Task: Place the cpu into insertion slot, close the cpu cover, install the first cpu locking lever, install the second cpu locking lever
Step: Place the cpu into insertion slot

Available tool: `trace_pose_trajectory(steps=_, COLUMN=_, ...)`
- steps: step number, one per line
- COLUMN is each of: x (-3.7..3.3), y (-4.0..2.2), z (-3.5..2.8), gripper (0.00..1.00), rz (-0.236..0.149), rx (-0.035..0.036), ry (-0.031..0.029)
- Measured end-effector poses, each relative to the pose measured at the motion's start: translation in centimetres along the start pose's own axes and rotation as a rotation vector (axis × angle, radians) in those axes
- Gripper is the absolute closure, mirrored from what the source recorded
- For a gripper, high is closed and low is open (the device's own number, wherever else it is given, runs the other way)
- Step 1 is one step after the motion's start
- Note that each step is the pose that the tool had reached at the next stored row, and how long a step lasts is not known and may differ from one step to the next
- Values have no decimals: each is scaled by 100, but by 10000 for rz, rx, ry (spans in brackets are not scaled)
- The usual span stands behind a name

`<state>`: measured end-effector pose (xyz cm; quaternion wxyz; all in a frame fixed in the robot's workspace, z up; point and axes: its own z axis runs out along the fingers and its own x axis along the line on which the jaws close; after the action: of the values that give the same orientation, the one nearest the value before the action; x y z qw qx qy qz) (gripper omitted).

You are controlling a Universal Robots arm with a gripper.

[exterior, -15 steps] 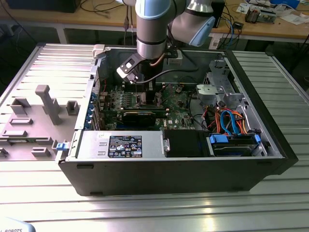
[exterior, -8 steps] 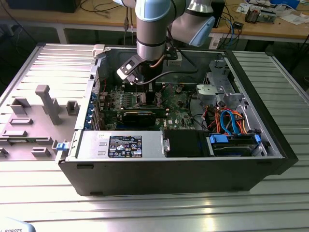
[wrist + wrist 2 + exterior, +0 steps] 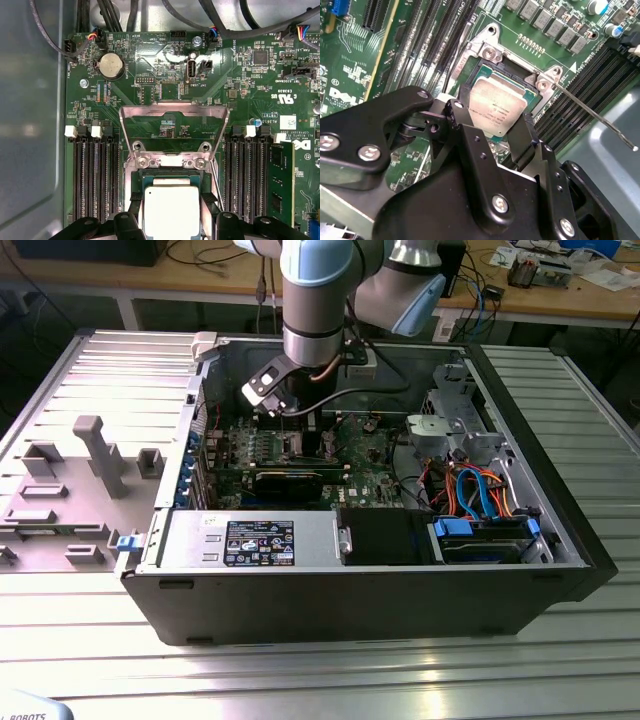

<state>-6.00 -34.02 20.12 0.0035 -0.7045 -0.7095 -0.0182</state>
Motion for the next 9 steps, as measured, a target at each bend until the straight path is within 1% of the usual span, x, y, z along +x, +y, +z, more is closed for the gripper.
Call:
trace_pose_trajectory(steps=4, x=2, y=-1, z=27, gripper=46, rz=103, rx=0, ry=-8)
trace_pose_trajectory(steps=9, x=4, y=0, z=26, gripper=46, rz=121, rx=-5, ry=-2)
